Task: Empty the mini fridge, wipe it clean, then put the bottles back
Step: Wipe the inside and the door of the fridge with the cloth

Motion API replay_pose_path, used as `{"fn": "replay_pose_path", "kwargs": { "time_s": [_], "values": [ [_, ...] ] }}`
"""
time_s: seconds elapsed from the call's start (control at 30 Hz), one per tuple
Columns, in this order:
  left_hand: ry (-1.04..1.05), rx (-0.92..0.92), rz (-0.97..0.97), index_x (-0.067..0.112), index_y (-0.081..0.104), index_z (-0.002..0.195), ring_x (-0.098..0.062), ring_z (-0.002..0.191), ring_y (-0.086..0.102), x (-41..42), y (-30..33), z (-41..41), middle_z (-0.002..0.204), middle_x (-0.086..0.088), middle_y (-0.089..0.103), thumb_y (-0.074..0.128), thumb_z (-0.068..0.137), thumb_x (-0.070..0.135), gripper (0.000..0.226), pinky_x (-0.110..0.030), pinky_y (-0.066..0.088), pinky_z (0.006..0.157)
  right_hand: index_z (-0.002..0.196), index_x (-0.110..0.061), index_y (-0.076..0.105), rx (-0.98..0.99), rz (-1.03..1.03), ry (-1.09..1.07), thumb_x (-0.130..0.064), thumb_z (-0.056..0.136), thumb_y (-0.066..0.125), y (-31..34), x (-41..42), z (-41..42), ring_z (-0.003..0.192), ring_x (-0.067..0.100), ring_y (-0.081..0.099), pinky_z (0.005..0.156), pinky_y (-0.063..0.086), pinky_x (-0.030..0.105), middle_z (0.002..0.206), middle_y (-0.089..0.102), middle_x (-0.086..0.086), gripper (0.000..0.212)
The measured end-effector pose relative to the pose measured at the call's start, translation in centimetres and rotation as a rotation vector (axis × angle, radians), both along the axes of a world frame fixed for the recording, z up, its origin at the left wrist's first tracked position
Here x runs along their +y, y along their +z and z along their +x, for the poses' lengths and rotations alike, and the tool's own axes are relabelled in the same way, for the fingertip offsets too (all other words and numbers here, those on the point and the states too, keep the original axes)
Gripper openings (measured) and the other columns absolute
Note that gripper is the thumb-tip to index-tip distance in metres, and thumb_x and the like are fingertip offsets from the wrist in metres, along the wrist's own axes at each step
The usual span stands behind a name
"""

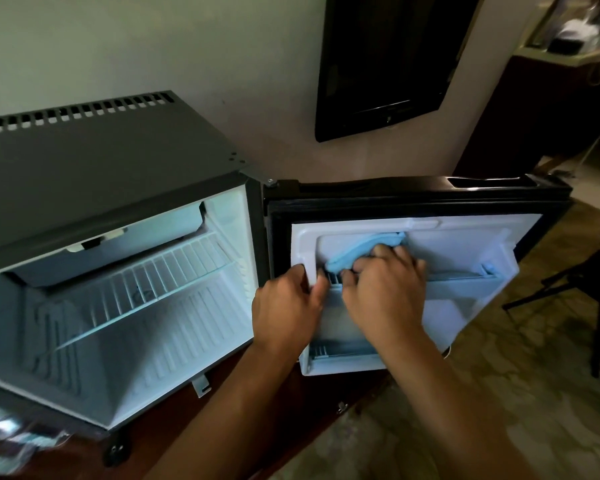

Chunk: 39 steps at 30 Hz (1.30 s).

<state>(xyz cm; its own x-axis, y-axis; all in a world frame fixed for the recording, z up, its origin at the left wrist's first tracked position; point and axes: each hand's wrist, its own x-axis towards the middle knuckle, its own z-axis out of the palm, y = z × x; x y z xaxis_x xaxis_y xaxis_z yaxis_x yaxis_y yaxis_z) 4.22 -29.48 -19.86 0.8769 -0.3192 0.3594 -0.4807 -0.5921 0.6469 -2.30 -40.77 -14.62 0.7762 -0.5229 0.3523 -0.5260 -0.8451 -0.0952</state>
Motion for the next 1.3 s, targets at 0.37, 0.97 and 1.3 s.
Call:
{"fn": "replay_pose_path", "kwargs": {
  "time_s": [0.37, 0.97, 1.3],
  "values": [
    [-0.004, -0.034, 0.026, 0.026, 0.030, 0.060, -0.028, 0.054, 0.055, 0.1, -0.3, 0.2, 0.055, 0.004, 0.056, 0.038, 0.089, 0.060, 0.046, -0.032, 0.041, 0.054, 0.073, -0.020, 0.066, 0.090, 0.043, -0.117, -0.044, 0.082, 0.066, 1.9, -2.0, 0.8, 0.086, 0.025, 0.063, 0.098, 0.035, 0.038, 0.082, 0.069, 0.002, 0.026],
    [0.014, 0.023, -0.083, 0.022, 0.032, 0.058, -0.024, 0.052, 0.055, -0.2, -0.5, 0.2, 0.052, 0.002, 0.058, 0.036, 0.081, 0.064, 0.048, -0.036, 0.048, 0.055, 0.092, -0.016, 0.072, -0.042, 0.121, -0.147, -0.042, 0.084, 0.057, 0.2, -1.1, 0.1, 0.111, 0.025, 0.050, 0.092, 0.038, 0.041, 0.101, 0.067, 0.003, 0.032],
    [0.016, 0.079, -0.141, 0.020, 0.032, 0.057, -0.023, 0.052, 0.055, -0.4, -0.6, 0.2, 0.047, 0.002, 0.048, 0.048, 0.081, 0.058, 0.048, -0.035, 0.046, 0.052, 0.092, -0.021, 0.072, -0.136, 0.163, -0.104, -0.053, 0.086, 0.053, -0.4, -0.7, 0.3, 0.110, 0.023, 0.049, 0.093, 0.032, 0.042, 0.102, 0.066, 0.000, 0.037]
  ]
}}
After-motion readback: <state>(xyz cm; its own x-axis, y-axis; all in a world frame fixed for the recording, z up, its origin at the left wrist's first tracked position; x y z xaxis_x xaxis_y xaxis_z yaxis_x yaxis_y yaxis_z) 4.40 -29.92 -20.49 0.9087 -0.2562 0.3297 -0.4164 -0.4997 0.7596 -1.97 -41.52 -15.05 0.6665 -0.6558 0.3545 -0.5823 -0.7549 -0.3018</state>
